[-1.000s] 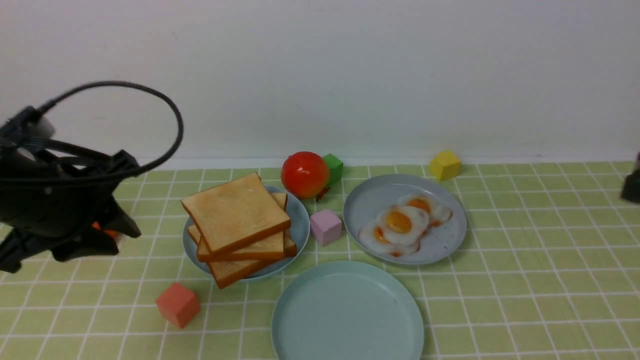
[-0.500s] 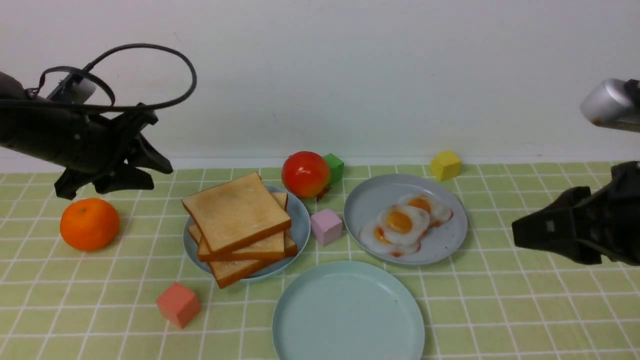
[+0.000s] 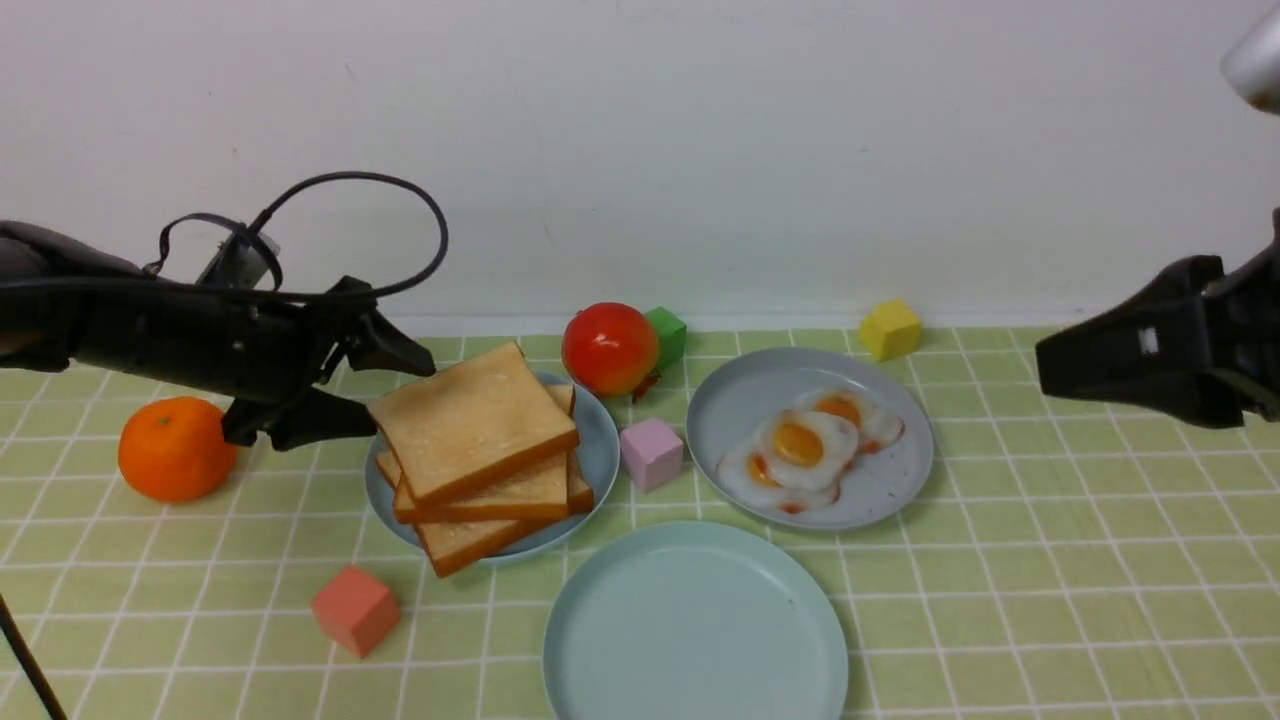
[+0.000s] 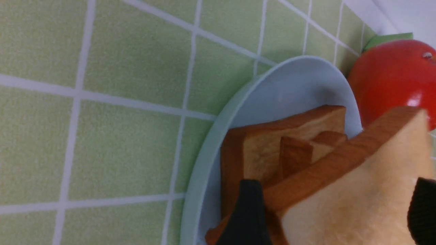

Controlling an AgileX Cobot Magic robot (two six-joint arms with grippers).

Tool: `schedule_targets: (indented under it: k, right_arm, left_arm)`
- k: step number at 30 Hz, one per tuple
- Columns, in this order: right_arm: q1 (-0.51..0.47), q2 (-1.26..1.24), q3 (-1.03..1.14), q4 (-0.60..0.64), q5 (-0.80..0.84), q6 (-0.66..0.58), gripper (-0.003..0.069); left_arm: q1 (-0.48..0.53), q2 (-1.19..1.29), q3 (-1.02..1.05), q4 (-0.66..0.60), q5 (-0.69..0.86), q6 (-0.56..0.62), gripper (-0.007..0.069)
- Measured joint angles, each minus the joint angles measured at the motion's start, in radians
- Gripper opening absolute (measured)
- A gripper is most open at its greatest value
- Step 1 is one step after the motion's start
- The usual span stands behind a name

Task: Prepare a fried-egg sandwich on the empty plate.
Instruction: Use the left arm to grab a slice of bread, then use the left arm to put a slice of bread into the empty plate in the middle

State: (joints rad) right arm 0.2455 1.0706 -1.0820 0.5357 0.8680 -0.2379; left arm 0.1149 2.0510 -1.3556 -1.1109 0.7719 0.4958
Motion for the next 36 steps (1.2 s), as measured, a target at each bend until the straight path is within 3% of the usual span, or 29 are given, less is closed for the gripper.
schedule_targets:
  k: [13, 17, 22, 23, 24, 25, 31, 36]
  right_arm:
    - [0.000, 0.000, -0.002, 0.009, 0.015, 0.000, 0.0242]
    - [0.000, 0.000, -0.002, 0.009, 0.016, 0.000, 0.0242]
    - [0.000, 0.000, -0.002, 0.009, 0.019, 0.000, 0.0242]
    - [0.000, 0.000, -0.002, 0.010, 0.023, 0.000, 0.0242]
    - [0.000, 0.000, -0.002, 0.011, 0.024, 0.000, 0.0242]
    - [0.000, 0.000, -0.002, 0.012, 0.037, 0.000, 0.0242]
    - [0.000, 0.000, -0.002, 0.012, 0.072, 0.000, 0.0242]
    - [0.000, 0.000, -0.002, -0.005, 0.071, 0.000, 0.0242]
  left_arm:
    - [0.000, 0.023, -0.002, -0.048, -0.002, 0.043, 0.0577]
    - [0.000, 0.023, -0.002, -0.048, -0.003, 0.105, 0.0495]
    - [0.000, 0.022, -0.002, -0.048, -0.001, 0.183, 0.0304]
    - [0.000, 0.014, -0.002, -0.048, -0.001, 0.197, 0.0204]
    - [0.000, 0.010, -0.002, -0.048, -0.001, 0.198, 0.0183]
    - [0.000, -0.011, -0.002, -0.048, -0.001, 0.207, 0.0113]
    - [0.000, -0.133, -0.014, -0.048, 0.025, 0.294, 0.0102]
    - [-0.039, -0.186, -0.019, -0.084, 0.220, 0.359, 0.0102]
